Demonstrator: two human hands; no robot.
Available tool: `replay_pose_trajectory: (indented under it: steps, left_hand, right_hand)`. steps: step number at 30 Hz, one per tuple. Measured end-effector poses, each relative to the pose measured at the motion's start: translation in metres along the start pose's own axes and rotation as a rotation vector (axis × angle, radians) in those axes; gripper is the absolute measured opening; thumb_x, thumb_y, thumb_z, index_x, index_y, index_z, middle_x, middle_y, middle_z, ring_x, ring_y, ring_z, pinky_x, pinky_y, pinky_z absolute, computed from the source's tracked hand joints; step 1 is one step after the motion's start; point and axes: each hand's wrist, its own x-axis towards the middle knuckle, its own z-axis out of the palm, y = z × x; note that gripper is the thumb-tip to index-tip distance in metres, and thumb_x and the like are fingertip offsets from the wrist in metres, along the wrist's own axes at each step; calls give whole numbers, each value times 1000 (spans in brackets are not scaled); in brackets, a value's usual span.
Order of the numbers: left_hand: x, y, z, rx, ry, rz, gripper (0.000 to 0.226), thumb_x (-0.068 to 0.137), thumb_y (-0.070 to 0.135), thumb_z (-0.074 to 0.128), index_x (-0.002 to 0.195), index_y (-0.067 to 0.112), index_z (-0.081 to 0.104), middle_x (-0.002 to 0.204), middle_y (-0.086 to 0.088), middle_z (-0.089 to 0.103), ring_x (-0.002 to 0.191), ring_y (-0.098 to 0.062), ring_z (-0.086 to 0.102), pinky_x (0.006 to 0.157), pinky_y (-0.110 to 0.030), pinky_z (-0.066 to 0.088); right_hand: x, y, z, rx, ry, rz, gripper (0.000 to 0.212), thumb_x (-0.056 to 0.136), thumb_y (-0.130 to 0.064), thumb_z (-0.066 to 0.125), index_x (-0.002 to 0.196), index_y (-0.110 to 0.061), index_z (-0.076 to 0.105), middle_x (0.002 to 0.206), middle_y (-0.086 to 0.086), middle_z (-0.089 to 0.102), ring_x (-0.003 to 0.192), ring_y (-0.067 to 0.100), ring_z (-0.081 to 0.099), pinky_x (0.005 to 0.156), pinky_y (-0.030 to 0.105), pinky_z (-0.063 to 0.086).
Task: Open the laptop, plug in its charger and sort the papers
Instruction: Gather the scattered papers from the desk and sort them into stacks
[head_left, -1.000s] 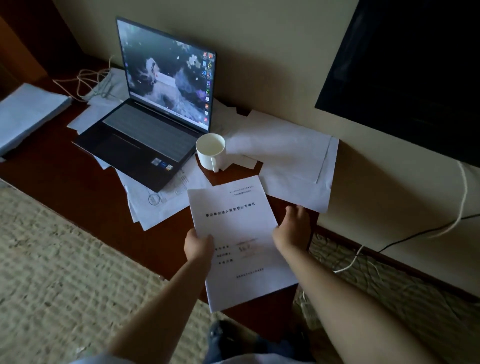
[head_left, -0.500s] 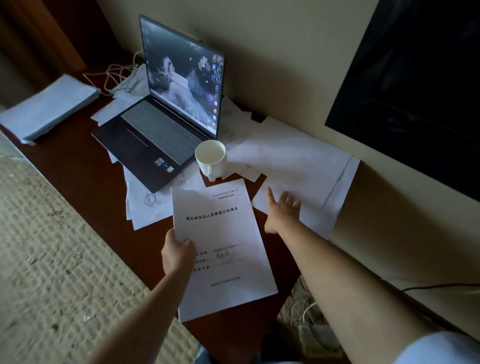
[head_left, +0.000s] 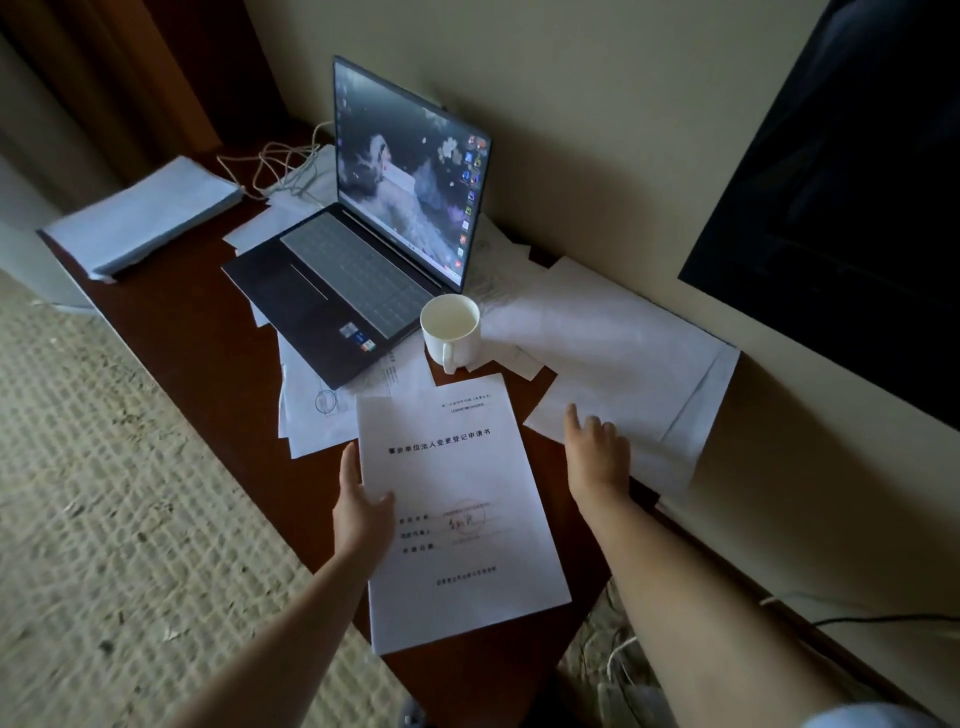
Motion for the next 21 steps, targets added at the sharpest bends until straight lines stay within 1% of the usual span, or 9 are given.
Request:
replay_pose_trajectory:
  steps: [4,7,10,12,14,15,17,19,21]
  left_hand:
    - [2,-3,-7,79,-31,3,43,93,2,49,131,19,54,125,-6,58,81,-17,62,58,-25,52]
    - [3,-4,-16,39,-77,-31,31,92,2,49,116,11,67,119,-11,63,75,-15,62,55,-21,49]
    - [2,-4,-31,-209,-206,-193,24,96,20,53,106,4,68,91,-11,67,64,-19,63,47,-25,47]
    - [5,-7,-40,-375,-292,-337,49,100,43,39,97,4,68,87,-14,66,74,-27,64,57,-31,49]
    - [10,-14,-46,-451,-365,-394,69,98,56,27,91,1,68,92,-19,67,83,-33,64,66,-36,51]
    - [12,-17,-48,-457,-387,-401,72,97,58,29,91,-2,67,89,-20,67,81,-33,64,68,-37,51]
    - [13,-21,-49,-440,-398,-382,64,93,56,44,95,-5,65,81,-15,65,75,-30,63,71,-38,51]
    - [13,-23,-49,-385,-381,-345,50,88,48,60,97,-1,64,86,-13,67,80,-30,65,78,-42,54]
    - [11,-24,-50,-330,-365,-314,40,87,38,65,99,-1,64,95,-15,67,89,-33,66,84,-46,54]
  right_hand:
    - [-23,-29,-23,212,-74,37,19,93,-3,44,108,-5,56,106,12,66,96,25,62,76,31,49]
    - [-49,-69,-40,511,-30,172,25,84,3,50,100,-9,65,98,11,69,93,30,64,67,29,45]
    - [-90,-108,-44,635,181,-51,21,60,5,61,68,-14,68,61,3,66,54,23,62,46,17,33]
    - [-115,-120,-41,617,178,-293,14,57,-5,53,52,-17,59,46,-1,54,40,21,52,37,14,25]
    - [-133,-123,-28,563,134,-466,19,61,-14,41,48,-17,54,45,-2,49,39,19,49,38,14,20]
    - [-141,-122,-23,517,113,-522,21,62,-17,38,47,-17,53,46,-2,49,40,18,50,38,14,20]
    - [-154,-119,-14,444,104,-623,24,63,-17,37,49,-18,56,49,-2,53,44,18,53,37,14,29]
    - [-165,-118,-12,435,156,-685,24,64,-16,37,52,-18,58,51,-1,54,47,19,53,40,16,33]
    - [-171,-117,-20,480,218,-597,20,67,-15,41,55,-16,56,53,0,53,48,20,51,44,16,28]
